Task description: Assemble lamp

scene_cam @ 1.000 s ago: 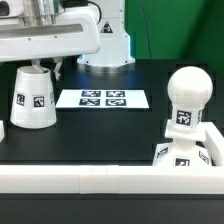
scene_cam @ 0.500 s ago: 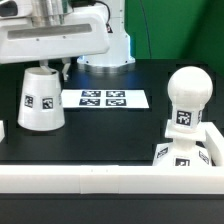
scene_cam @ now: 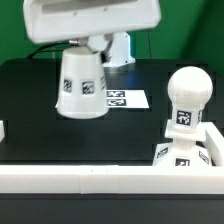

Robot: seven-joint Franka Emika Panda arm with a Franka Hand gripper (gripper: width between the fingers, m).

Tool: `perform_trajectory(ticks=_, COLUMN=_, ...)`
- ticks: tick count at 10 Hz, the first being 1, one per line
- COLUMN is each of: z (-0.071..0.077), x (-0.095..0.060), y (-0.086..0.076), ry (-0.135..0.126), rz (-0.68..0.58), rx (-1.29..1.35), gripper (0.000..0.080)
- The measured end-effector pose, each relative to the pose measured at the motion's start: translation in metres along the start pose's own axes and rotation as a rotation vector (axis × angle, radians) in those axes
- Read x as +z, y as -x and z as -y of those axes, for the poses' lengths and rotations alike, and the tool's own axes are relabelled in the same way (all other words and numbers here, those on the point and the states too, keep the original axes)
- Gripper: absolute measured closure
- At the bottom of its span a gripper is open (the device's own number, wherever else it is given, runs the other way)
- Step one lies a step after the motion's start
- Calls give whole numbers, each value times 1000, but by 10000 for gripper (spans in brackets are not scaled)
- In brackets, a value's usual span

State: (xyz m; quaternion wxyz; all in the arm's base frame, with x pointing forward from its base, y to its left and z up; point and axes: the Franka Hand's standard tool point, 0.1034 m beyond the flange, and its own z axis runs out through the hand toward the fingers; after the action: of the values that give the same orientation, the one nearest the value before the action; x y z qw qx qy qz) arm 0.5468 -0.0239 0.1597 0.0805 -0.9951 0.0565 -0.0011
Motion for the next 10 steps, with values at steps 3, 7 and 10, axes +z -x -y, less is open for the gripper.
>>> perform_trajectory(ticks=3, z=33, x=-17, y=-39, ry=-3, rz=-19, rx=67, gripper=752)
perform_trajectory(ticks=7, z=34, x=-14, y=-39, ry=-6, rz=-15, rx=64, gripper=752)
perform_trajectory(ticks=10, z=48, x=-37, y=-39, ry=-24, rz=11, rx=86, gripper=752)
